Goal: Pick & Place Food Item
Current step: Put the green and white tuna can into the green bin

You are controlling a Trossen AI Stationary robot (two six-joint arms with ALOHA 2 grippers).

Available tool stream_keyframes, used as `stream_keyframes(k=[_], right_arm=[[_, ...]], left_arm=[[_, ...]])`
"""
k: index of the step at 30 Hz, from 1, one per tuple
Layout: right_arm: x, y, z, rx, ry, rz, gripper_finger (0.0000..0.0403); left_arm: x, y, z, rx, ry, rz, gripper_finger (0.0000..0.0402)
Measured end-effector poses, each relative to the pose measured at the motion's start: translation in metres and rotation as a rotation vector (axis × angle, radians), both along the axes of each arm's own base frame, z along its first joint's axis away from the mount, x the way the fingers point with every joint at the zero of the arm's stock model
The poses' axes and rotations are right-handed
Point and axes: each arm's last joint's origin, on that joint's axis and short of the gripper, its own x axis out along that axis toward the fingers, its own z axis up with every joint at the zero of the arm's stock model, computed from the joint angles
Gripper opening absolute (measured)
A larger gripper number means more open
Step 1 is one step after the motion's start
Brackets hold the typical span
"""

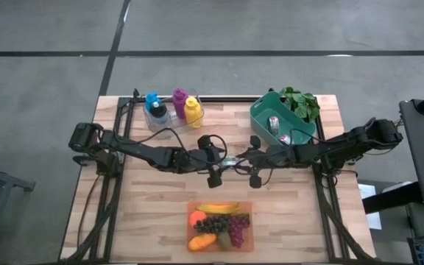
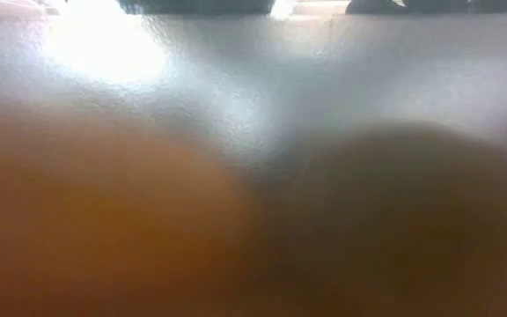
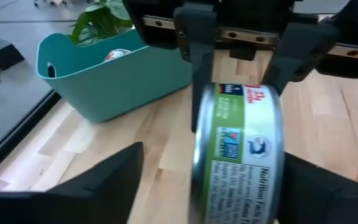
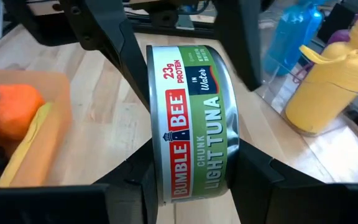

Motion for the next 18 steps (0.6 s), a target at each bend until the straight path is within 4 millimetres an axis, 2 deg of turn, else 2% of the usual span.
stream_keyframes(k=[8,18], right_arm=[[-0.0001,0.0007,-0.0002,0.0,0.002,0.015,0.0135],[-0.0004,0.0009,-0.0006,0.003,0.008,0.017,0.0135]], left_arm=[[-0.0002,0.0001,-0.0007,-0.005,0.008,-0.01,0.0389],[-0.0008,-0.001,-0.0007,-0.024,0.018,-0.047,0.0384]])
